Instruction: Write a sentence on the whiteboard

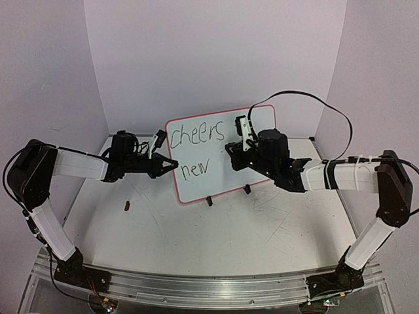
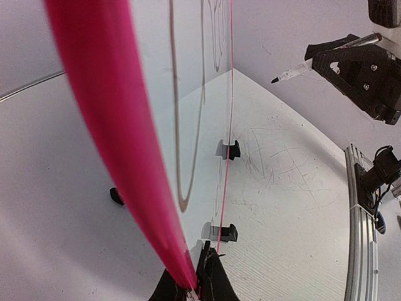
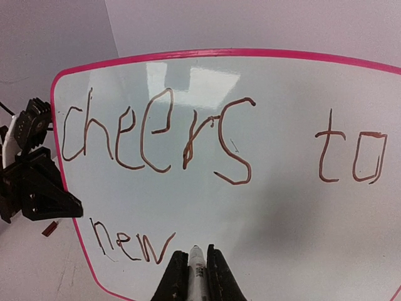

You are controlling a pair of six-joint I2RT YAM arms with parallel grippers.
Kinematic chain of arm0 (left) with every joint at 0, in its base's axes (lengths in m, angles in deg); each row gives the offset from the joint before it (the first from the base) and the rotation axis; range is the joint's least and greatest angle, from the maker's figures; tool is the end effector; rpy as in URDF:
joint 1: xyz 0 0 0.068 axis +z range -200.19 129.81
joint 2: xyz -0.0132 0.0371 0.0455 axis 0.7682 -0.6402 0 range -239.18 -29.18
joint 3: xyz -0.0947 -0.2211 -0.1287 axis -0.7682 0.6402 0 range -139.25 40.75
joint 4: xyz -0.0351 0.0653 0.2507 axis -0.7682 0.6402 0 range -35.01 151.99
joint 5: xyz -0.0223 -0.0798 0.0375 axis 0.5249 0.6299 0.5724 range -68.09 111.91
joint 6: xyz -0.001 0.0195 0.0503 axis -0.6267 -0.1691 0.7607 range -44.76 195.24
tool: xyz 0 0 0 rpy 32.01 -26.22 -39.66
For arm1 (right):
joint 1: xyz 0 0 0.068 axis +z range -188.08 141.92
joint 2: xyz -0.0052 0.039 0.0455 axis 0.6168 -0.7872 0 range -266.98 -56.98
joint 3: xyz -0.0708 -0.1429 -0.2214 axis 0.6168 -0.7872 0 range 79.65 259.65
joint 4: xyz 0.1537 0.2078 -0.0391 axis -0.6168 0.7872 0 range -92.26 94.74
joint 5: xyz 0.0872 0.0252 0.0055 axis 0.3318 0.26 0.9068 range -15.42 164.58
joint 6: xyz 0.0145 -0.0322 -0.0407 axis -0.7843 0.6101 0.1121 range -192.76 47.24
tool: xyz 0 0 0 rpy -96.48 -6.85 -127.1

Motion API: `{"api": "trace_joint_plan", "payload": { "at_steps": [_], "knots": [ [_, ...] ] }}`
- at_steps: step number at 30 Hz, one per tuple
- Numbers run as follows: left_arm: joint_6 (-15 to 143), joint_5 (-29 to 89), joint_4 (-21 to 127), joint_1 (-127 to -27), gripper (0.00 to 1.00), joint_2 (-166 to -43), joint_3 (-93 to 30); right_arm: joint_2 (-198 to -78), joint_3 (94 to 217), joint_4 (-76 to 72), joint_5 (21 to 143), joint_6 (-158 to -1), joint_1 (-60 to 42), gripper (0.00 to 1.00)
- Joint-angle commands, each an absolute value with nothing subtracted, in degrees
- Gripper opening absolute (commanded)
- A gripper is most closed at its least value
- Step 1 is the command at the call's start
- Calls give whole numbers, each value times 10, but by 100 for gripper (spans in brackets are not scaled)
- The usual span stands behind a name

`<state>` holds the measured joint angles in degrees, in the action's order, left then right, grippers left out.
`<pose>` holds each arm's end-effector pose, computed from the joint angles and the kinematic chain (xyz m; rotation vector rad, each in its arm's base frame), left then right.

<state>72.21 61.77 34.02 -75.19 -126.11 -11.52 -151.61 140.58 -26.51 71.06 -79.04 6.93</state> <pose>0.3176 -0.1734 0.2053 0.8307 1.8393 -1.0015 0.2747 0.2717 0.2726 -0.5443 1.6883 0.6011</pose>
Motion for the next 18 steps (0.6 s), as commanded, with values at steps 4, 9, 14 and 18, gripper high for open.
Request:
{"api": "trace_joint_plan", "payload": {
  "at_steps": [4, 9, 14, 18],
  "knots": [
    [775, 516, 342, -745, 0, -1253, -132, -1511, 1401, -278, 704, -768, 62, 0],
    [776, 507, 343, -749, 0, -1252, -131, -1506, 1394, -277, 699, -779, 51, 0],
    [777, 504, 344, -751, 0, -1250, -129, -1508, 1394, -277, 705, -791, 48, 0],
    [776, 505, 345, -752, 0, -1249, -130, -1509, 1395, -276, 725, -791, 48, 0]
  ]
}}
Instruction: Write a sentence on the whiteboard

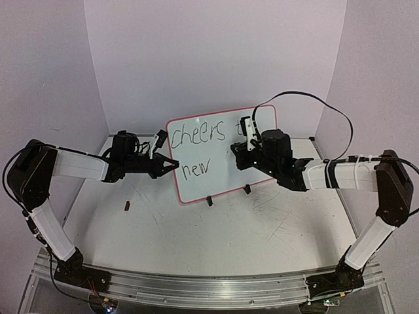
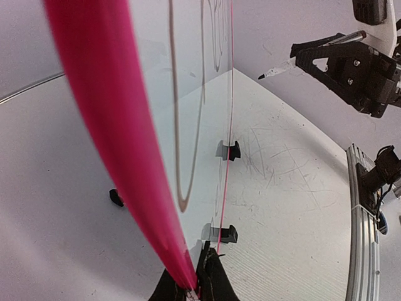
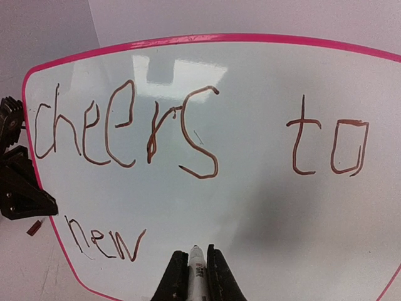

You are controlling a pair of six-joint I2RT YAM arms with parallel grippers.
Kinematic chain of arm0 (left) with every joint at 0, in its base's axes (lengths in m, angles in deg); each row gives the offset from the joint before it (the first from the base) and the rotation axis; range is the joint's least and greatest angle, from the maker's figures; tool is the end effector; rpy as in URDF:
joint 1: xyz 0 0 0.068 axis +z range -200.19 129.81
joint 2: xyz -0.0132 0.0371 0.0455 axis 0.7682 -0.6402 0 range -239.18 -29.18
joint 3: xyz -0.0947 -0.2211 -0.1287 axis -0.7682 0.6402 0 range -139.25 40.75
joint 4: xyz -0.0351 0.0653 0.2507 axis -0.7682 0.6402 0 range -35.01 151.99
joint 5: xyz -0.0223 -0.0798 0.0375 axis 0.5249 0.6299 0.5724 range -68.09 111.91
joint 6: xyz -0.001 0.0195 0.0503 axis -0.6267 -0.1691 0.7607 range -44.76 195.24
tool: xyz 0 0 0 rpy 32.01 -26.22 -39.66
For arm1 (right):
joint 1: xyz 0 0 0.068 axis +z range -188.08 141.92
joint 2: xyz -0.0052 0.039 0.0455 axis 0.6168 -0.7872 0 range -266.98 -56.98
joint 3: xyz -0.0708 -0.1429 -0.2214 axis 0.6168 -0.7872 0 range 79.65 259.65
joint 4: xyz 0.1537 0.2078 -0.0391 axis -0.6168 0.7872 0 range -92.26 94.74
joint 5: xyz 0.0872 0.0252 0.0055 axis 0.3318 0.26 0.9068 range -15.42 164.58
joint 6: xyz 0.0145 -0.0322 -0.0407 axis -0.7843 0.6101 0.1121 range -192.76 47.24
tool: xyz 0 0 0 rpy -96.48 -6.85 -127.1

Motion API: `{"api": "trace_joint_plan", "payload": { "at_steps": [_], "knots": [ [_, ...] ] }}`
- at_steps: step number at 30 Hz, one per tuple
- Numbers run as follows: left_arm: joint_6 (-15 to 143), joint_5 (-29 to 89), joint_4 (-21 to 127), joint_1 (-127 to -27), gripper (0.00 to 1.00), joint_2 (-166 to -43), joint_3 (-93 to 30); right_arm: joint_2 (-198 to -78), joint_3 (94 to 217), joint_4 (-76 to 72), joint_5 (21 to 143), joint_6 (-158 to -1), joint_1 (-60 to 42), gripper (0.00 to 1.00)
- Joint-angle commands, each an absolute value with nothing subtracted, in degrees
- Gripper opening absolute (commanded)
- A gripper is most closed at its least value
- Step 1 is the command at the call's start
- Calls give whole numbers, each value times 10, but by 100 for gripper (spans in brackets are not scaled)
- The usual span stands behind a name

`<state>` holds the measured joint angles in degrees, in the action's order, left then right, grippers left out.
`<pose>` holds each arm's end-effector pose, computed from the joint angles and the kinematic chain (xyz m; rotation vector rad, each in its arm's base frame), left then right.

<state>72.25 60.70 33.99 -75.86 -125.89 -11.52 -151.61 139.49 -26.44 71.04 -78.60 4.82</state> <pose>0.3158 -0.1766 0.2065 0.8314 1.8373 -0.9894 0.2830 0.2600 0.2660 -0.5250 1.7112 0.5625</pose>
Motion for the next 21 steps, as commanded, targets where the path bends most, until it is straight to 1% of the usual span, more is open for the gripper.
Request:
{"api": "trace_joint_plan", "payload": {
  "at_steps": [1, 5, 8, 21],
  "knots": [
    [776, 504, 345, -752, 0, -1249, -130, -1511, 1398, -274, 737, -789, 48, 0],
    [776, 505, 345, -753, 0, -1249, -131, -1523, 1411, -265, 779, -779, 54, 0],
    [774, 506, 345, -753, 0, -1249, -130, -1531, 1422, -256, 774, -766, 69, 0],
    [774, 504, 346, -755, 0, -1246, -130, -1524, 1410, -258, 745, -765, 68, 0]
  ]
}}
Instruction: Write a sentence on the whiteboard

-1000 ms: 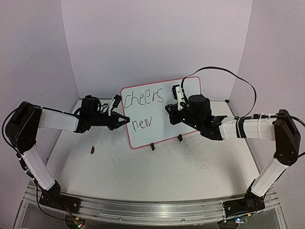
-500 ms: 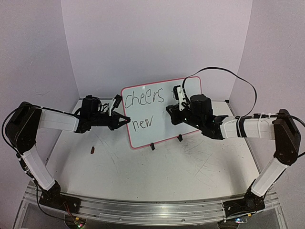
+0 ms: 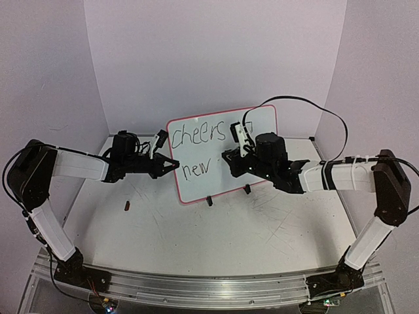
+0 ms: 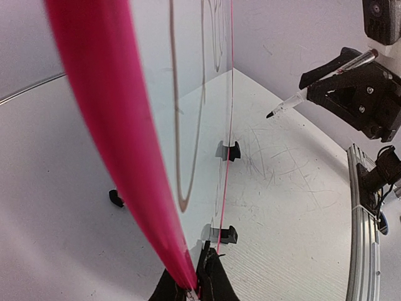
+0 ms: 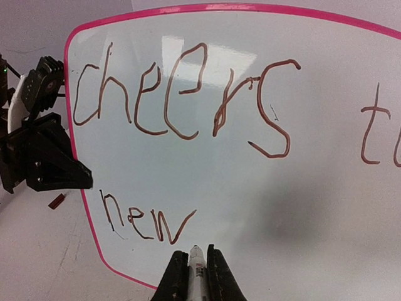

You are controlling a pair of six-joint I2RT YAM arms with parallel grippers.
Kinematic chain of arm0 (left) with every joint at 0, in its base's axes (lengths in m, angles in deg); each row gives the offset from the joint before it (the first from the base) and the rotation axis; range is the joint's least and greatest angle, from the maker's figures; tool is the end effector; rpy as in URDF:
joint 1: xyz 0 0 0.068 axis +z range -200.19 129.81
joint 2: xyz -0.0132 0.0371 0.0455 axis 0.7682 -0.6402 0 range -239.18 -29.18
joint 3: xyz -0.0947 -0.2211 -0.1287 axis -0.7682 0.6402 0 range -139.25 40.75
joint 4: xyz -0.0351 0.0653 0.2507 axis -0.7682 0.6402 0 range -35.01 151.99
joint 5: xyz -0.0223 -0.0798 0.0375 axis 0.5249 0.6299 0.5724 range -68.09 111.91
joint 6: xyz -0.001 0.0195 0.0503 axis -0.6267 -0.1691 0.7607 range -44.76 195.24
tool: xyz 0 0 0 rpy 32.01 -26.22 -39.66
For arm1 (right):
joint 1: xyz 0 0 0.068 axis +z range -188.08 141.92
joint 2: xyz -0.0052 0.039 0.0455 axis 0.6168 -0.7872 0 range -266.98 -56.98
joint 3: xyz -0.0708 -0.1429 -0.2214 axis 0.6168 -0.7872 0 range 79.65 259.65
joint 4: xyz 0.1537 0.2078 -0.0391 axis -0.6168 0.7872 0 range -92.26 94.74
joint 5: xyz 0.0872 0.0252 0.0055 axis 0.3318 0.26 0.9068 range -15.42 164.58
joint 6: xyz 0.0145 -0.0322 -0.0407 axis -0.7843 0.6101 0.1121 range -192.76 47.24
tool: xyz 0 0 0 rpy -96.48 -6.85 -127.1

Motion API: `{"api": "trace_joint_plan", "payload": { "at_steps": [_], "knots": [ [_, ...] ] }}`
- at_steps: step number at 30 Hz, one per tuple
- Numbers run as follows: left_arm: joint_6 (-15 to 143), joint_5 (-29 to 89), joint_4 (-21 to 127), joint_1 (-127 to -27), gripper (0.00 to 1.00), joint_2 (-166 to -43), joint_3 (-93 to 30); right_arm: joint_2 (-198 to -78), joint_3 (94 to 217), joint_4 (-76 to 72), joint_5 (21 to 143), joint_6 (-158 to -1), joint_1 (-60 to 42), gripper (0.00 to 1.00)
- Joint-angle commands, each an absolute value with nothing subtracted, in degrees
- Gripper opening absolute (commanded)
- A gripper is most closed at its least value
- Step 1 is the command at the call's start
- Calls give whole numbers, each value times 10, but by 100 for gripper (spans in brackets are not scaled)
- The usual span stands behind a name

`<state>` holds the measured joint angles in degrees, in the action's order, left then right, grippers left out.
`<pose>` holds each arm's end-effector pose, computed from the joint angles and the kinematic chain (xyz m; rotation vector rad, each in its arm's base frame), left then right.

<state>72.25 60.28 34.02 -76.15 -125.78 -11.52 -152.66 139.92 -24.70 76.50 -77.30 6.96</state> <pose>0.3150 -0.1780 0.2070 0.8319 1.8369 -0.9851 0.2728 0.2748 0.2586 -0.6613 1.7218 0.6434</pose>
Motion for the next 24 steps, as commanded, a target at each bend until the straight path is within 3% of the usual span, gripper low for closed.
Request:
{"api": "trace_joint_plan", "payload": {
  "at_steps": [1, 24],
  "knots": [
    [774, 504, 346, -755, 0, -1246, -130, -1523, 1410, -258, 734, -763, 68, 0],
    [772, 501, 347, -757, 0, -1257, -137, -1522, 1408, -262, 732, -703, 42, 0]
  ]
}}
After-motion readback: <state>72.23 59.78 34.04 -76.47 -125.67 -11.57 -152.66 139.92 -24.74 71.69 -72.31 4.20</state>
